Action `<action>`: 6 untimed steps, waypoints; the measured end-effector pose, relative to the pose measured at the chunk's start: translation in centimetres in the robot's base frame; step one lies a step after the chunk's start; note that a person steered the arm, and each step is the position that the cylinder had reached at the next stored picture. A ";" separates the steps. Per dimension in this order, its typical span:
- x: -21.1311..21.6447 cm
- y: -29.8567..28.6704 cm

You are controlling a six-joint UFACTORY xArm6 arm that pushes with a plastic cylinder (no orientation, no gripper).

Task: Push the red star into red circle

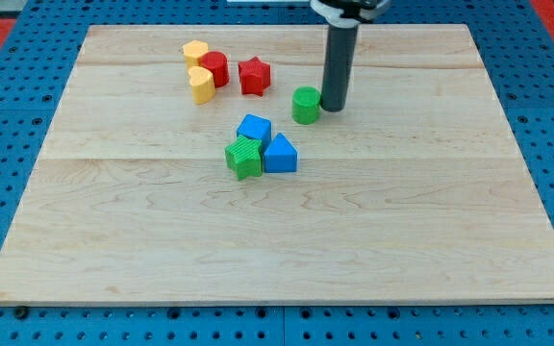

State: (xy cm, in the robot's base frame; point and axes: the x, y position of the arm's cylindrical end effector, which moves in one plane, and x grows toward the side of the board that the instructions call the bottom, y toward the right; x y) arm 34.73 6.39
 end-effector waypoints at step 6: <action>-1.9 -5.8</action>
State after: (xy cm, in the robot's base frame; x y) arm 32.84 0.62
